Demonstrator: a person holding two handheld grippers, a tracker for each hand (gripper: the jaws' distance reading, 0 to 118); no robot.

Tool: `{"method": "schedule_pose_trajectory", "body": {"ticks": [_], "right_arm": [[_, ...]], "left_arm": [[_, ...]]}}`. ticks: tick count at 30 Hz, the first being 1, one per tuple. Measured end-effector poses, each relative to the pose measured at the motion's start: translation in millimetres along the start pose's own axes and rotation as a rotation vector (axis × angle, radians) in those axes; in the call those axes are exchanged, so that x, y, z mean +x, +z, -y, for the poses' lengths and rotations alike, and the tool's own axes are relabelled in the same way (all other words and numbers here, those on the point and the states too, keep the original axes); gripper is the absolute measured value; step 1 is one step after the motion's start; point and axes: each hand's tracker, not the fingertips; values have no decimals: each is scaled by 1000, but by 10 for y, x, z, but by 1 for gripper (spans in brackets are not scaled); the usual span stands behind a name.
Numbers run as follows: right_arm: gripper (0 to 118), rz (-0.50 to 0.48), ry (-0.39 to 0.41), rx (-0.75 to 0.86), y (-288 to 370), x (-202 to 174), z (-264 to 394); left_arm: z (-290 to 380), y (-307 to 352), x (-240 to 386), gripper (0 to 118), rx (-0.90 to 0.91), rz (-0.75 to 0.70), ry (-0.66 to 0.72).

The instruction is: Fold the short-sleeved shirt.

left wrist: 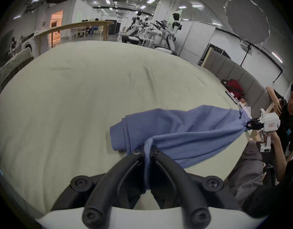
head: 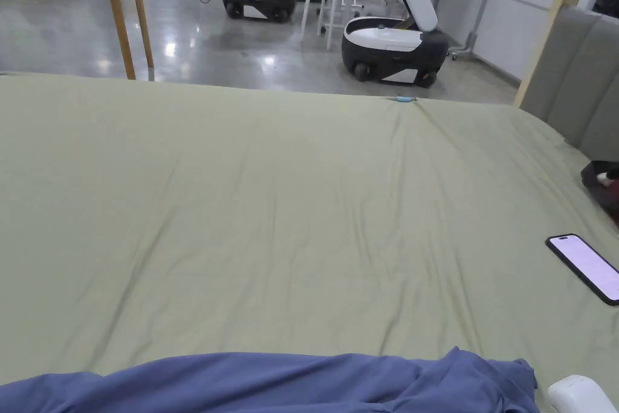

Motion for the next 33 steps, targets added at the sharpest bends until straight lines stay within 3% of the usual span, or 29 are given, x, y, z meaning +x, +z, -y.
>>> {"method": "schedule_pose_trajectory", "body": {"ticks": [5,6,7,8,9,10,11,15,17,18,19,20,21,23,27,28,29,30,31,33], "right_arm": [[9,29,11,-14,32,-44,-50],[12,31,10,3,59,-36,-36],[22,48,-6,51,125,-22,-22],[43,22,-43,89,239,-14,-3],[73,25,-79,104,341,6,2],[112,53,-110,121,469,-5,4],[118,96,-117,186,698,-39,13],[117,96,-181,424,1505,-309,26],[110,67,-175,534,1703,-464,86],[92,57,-172,557,1761,-522,83],[32,70,-168,584,1803,-583,72],[0,106,-171,600,1777,-645,59],[0,142,-169,600,1744,-696,35],[0,69,-158,574,1741,-716,-13],[0,61,-136,565,1682,-836,-147],[0,53,-126,565,1665,-855,-172],[0,45,-119,568,1658,-896,-188],[0,31,-116,567,1654,-925,-201],[0,13,-113,567,1647,-961,-211],[0,6,-110,563,1626,-922,-189]], "left_arm": [[-7,6,19,10,1,-16,8],[0,23,23,13,5,-12,20],[-8,69,28,23,17,-14,38],[-15,116,26,56,29,-19,61],[-21,168,20,99,28,-18,69],[16,294,22,118,71,4,115],[4,413,24,114,120,26,109],[29,1018,139,116,293,27,142],[63,1262,185,101,351,52,158],[71,1316,180,75,390,59,159],[73,1371,195,14,420,44,153],[60,1382,209,0,410,18,143],[93,1413,233,0,406,-10,153],[98,1361,134,0,371,43,135],[25,1152,-225,0,287,150,235],[27,1047,-377,14,262,206,307],[39,906,-572,39,224,284,393],[52,787,-610,83,189,329,477],[70,614,-766,118,159,374,538],[195,380,-963,118,50,469,584]]}}
